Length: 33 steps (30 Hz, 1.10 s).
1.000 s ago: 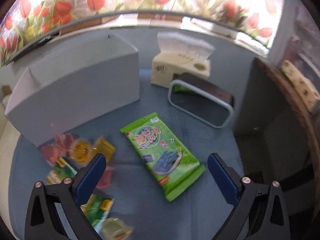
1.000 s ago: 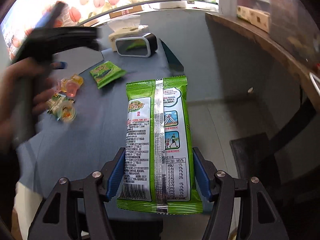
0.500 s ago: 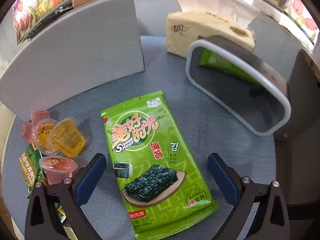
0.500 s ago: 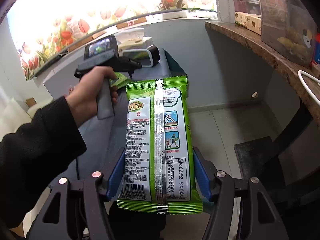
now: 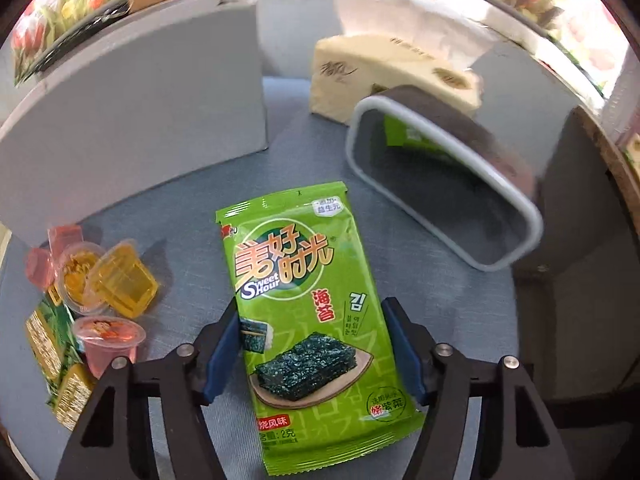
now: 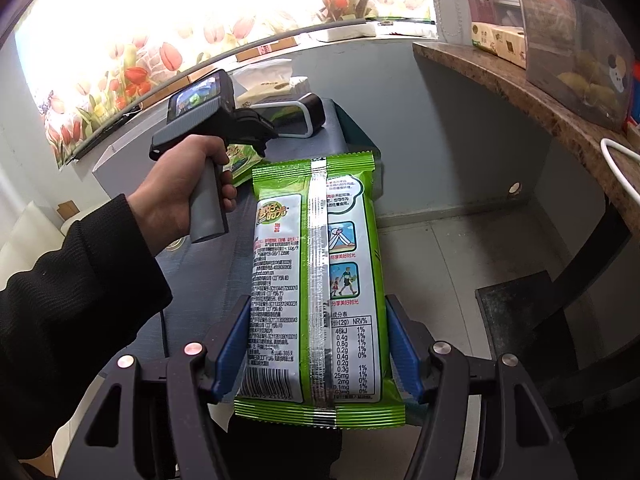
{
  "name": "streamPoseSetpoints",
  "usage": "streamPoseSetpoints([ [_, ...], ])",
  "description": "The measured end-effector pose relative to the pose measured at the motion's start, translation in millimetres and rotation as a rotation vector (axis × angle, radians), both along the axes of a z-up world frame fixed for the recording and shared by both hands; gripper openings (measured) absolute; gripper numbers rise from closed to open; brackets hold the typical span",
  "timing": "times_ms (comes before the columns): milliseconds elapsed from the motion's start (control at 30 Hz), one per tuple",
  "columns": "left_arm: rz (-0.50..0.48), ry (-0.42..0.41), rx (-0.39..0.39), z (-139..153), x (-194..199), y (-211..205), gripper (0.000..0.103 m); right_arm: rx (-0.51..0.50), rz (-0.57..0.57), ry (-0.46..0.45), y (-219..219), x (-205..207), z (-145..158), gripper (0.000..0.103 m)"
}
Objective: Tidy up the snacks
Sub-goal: 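Grasp another green seaweed pack with the left tool, then lower the right tool's pack into the white box while the left tool drops its pack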
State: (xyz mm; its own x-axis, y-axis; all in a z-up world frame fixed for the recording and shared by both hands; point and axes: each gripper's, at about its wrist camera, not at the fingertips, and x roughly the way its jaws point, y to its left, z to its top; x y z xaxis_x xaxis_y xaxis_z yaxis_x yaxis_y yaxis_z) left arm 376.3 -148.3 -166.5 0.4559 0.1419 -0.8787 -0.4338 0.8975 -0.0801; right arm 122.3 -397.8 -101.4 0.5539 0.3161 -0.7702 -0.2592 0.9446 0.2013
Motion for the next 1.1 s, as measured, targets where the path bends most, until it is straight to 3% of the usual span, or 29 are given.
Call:
streamPoseSetpoints([
  [200, -0.145, -0.109, 0.013, 57.9, -53.6, 9.5, 0.072, -0.01, 0.034, -0.016, 15.7, 8.3, 6.0, 0.068],
  [433, -0.254, -0.193, 0.011, 111.1, -126.2, 56.1, 0.072, -0.013, 0.1, -0.048, 53.0, 35.2, 20.4, 0.068],
  [700, -0.272, -0.27, -0.009, 159.1, -186.4, 118.3, 0.072, -0.04, 0.208, -0.124, 126.3, 75.3, 50.2, 0.068],
  [867, -0.275, -0.335, 0.032, 175.9, -208.2, 170.0, 0.073, -0.066, 0.297, -0.18, 189.4, 101.5, 72.4, 0.068],
  [1100, -0.233, -0.376, -0.005, 182.6, -205.1, 261.7, 0.073, -0.086, 0.391, -0.225, 293.4, 144.8, 97.9, 0.068],
])
